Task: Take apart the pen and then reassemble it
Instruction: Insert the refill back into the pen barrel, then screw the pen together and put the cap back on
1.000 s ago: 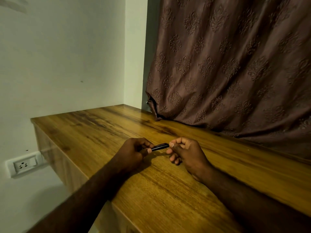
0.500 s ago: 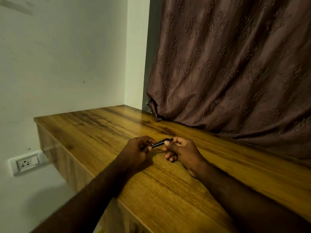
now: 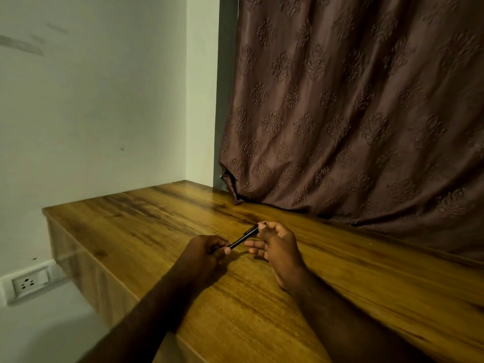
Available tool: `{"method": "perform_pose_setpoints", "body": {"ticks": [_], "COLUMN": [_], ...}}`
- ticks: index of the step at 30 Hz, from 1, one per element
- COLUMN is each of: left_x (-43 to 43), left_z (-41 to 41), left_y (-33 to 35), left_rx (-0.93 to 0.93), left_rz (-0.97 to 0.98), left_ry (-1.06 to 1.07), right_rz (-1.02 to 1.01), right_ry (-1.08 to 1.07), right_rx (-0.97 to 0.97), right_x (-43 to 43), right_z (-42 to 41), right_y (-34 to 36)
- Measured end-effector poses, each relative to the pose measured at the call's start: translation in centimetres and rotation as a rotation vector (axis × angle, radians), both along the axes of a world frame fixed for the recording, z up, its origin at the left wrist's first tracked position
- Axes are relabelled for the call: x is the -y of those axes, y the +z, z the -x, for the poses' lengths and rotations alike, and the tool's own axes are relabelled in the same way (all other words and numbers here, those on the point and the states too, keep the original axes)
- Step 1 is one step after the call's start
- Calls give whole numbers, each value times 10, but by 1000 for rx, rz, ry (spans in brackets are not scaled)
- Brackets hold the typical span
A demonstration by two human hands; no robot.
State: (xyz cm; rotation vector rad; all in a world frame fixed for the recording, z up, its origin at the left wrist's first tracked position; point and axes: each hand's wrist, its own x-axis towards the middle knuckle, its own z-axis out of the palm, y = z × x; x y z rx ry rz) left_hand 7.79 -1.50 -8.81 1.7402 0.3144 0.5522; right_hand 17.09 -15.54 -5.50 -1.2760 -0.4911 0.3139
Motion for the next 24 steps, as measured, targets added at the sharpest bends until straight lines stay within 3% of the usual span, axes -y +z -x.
{"method": "perform_pose_setpoints", "body": {"ticks": [3, 7, 24], "left_x": [2, 7, 4], "left_z": [2, 7, 7], "left_y": [1, 11, 11], "left_rx": [17, 49, 79], "left_rz": [11, -178, -288], "left_ry": [-10, 61, 113], "right_rz": [-7, -42, 49], "right_ry": [13, 25, 44], "right_rx": [-7, -37, -31], "right_x": [3, 3, -10], "right_z": [-1, 1, 11], "right_y": [0, 6, 6]}}
